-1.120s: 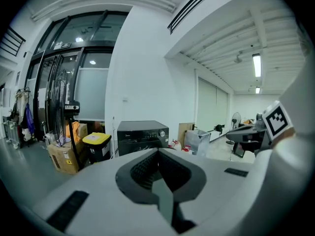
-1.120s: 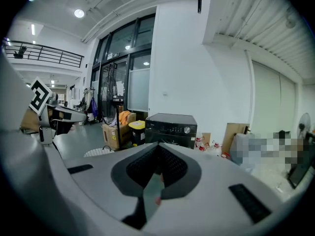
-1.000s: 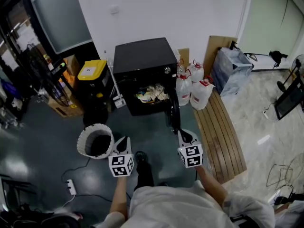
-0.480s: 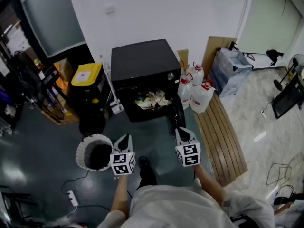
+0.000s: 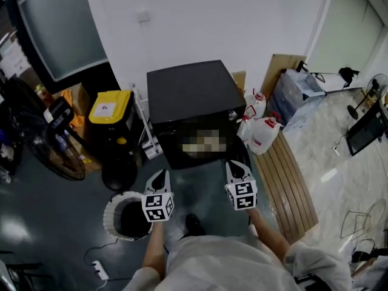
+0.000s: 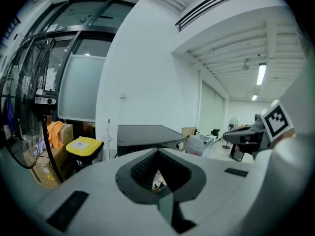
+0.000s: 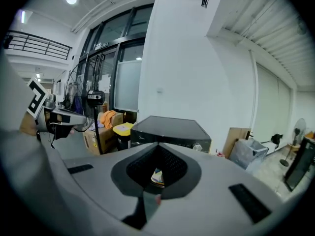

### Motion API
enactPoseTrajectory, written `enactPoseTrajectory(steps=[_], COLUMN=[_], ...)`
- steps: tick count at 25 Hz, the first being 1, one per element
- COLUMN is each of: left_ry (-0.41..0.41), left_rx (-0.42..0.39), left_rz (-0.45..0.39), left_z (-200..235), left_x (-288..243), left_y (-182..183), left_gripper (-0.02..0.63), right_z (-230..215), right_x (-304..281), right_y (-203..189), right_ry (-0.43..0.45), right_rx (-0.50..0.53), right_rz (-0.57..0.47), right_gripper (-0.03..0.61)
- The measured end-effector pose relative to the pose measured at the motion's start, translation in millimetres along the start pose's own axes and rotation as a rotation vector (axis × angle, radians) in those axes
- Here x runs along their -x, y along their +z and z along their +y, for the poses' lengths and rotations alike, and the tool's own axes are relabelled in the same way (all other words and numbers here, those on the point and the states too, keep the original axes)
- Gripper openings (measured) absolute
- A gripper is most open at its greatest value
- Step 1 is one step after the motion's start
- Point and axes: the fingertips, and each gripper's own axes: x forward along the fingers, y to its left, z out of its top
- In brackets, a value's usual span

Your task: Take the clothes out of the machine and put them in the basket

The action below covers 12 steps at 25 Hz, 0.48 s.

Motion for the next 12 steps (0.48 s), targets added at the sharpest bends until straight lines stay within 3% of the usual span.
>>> enactPoseTrajectory(steps=[6, 12], left_ry=[-0.027, -0.041], left_rx=[-0.006, 0.0], left_rz=[0.013, 0.048], left_z=[42.5, 59.6], left_x=[-46.9, -76.9], left_y=[13.2, 9.0], left_gripper=[0.018, 0.018], right_z=[13.6, 12.5], right_x=[-59.0, -93.9], right_y=[26.7, 13.0], right_ry=[-0.013, -0.005], right_rx=[0.002, 0.021], right_rz=[-0.001, 0.061], right_gripper=[0.021, 0.021])
